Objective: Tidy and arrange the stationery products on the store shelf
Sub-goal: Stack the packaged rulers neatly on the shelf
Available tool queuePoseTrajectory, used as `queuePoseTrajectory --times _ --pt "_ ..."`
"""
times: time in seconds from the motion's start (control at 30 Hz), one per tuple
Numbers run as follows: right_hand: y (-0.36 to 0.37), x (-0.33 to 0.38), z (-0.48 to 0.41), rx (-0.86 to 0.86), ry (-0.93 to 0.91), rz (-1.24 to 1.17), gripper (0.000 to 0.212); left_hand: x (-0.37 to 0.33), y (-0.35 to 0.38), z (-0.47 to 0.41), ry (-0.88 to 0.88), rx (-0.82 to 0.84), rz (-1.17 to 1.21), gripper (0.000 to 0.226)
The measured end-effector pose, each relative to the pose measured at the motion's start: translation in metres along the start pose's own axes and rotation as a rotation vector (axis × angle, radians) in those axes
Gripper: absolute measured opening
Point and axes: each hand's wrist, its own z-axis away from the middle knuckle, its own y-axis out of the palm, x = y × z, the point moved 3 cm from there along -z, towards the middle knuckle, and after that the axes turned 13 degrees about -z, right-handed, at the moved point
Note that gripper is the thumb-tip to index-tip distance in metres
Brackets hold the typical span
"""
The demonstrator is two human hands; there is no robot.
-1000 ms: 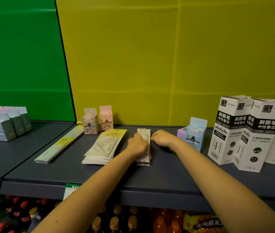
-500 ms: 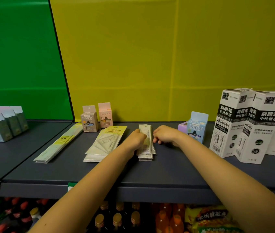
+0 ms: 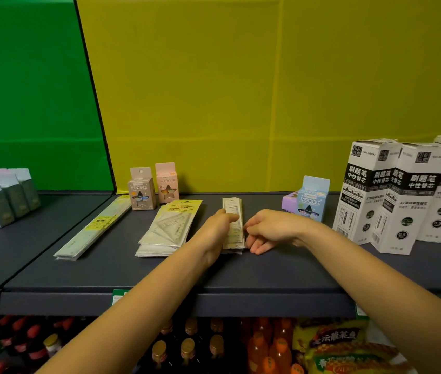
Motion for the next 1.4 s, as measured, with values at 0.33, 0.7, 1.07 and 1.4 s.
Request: queuePoseTrajectory --times 0.33,0.7,1.07,1.4 --pt "-0.021 -0.002 -0.024 -0.116 0.024 0.049 0.032 -0.004 -0.008 0.008 0.067 -0.050 -0.281 0.046" --pt "-0.027 0.019 -0.098 -0.269 -0.213 0.330 0.040 0.014 -0.021 0.024 0.320 0.009 -0.881 0.081" --pt "-0.030 0.020 -0.123 -0.194 -0.182 0.312 0.042 0.017 -0.022 0.025 0.426 -0.009 -0.936 0.071" --pt "-0.034 0.020 -0.125 -0.210 -0.213 0.292 0.038 0.018 -0.020 0.022 0.428 -0.043 -1.007 0.063"
